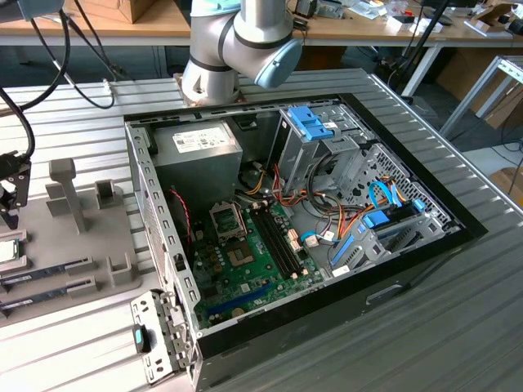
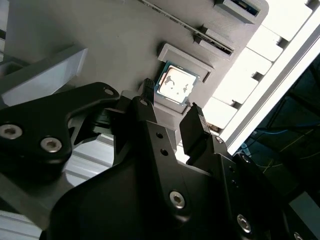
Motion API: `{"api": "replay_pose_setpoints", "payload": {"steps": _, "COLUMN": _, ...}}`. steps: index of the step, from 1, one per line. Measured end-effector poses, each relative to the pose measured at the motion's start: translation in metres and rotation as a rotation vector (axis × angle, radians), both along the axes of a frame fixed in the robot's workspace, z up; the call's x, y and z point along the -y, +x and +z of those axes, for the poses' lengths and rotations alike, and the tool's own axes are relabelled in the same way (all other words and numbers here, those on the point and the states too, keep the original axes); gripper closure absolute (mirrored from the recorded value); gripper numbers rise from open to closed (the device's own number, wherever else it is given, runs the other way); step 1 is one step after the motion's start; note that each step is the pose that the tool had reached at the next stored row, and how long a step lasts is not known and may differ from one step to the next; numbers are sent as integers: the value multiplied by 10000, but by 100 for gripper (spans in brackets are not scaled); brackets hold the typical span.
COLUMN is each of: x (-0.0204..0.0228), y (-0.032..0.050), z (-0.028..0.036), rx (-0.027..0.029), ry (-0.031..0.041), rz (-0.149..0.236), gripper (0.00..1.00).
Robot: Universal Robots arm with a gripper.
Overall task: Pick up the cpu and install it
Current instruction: 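Pick up the cpu and move it towards the insertion slot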
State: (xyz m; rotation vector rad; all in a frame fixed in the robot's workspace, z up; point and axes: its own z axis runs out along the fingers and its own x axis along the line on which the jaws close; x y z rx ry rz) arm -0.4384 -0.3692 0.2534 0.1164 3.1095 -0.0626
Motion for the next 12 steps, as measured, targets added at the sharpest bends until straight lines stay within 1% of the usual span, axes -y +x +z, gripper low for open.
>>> {"api": "replay_pose_setpoints", "payload": {"steps": 12, "x": 0, "y": 0, "z": -55, "rx": 0, "ry": 0, "rz": 0, "gripper": 52}}
